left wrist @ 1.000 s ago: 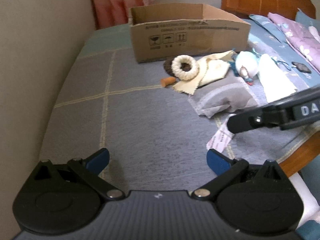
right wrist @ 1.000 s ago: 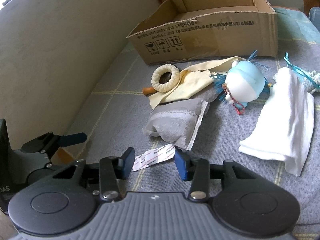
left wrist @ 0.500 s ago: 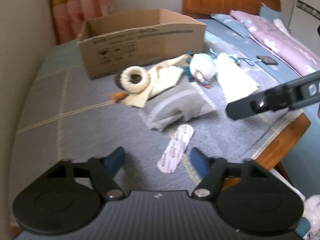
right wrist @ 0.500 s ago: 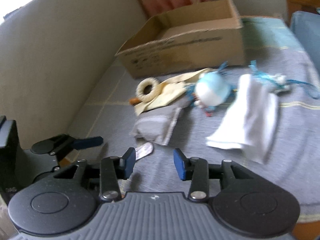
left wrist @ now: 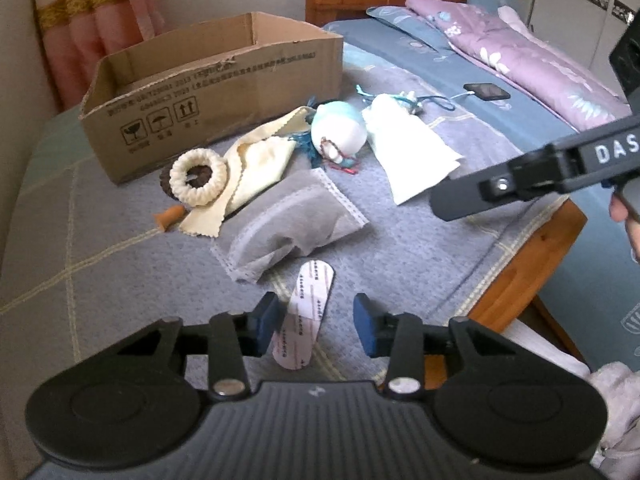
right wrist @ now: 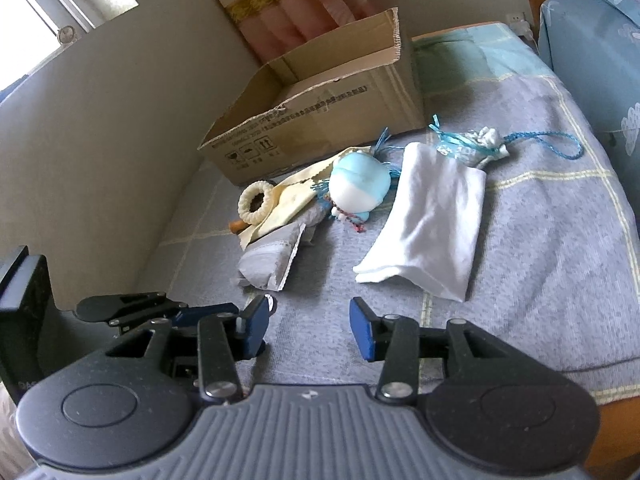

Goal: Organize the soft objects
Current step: 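Lift the patch strip with the left tool while the right tool approaches the white cloth bag, then close the right tool on the white cloth bag and lift it, then carry both items over the box and release them inside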

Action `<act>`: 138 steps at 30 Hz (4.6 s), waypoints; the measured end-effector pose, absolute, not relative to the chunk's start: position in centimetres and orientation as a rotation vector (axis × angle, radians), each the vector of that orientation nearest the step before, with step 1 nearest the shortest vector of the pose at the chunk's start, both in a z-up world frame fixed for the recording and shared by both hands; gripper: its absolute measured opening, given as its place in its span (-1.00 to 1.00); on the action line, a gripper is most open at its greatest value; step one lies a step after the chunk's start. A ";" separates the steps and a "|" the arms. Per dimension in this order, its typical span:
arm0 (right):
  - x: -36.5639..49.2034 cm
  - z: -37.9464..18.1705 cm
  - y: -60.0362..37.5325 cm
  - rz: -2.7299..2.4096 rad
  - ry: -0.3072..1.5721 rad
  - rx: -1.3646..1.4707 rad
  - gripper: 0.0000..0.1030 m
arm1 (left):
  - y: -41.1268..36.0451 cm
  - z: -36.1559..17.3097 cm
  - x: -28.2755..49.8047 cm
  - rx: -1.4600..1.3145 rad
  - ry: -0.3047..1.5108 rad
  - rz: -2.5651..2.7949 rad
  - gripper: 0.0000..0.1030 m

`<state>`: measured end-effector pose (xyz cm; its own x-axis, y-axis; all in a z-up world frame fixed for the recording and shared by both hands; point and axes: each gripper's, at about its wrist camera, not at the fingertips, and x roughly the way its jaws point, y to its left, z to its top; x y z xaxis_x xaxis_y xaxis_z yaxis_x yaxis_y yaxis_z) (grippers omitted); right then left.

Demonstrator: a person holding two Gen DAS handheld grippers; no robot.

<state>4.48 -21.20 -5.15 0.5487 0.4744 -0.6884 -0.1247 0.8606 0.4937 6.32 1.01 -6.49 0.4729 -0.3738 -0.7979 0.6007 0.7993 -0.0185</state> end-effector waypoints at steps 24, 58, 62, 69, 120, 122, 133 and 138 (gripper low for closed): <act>3.4 -5.9 -22.8 0.376 0.887 0.465 0.13 | 0.0 -5.7 6.1 0.356 0.923 -0.650 -0.71; 2.8 -5.6 -21.6 0.257 0.839 0.310 0.43 | 0.8 -6.2 5.5 0.310 0.928 -0.615 -0.64; 2.8 -5.5 -21.5 0.243 0.837 0.297 0.43 | 0.8 -6.2 5.5 0.296 0.926 -0.613 -0.69; 2.8 -5.0 -21.4 0.192 0.825 0.226 0.51 | 0.9 -5.2 5.2 0.257 0.920 -0.619 -0.76; 9.1 -3.9 -20.4 0.095 0.924 0.048 -0.47 | 1.4 -1.1 6.6 0.215 0.859 -0.613 -0.75; 8.9 -3.5 -20.3 0.102 0.920 0.044 -0.47 | 1.4 -1.0 6.6 0.213 0.858 -0.616 -0.75; 8.2 -0.5 -19.4 0.161 0.847 -0.018 -0.47 | 1.2 0.9 8.4 0.214 0.819 -0.600 -0.75; 9.4 1.3 -18.9 0.192 0.795 -0.051 -0.47 | 0.5 3.4 11.4 0.239 0.736 -0.571 -0.75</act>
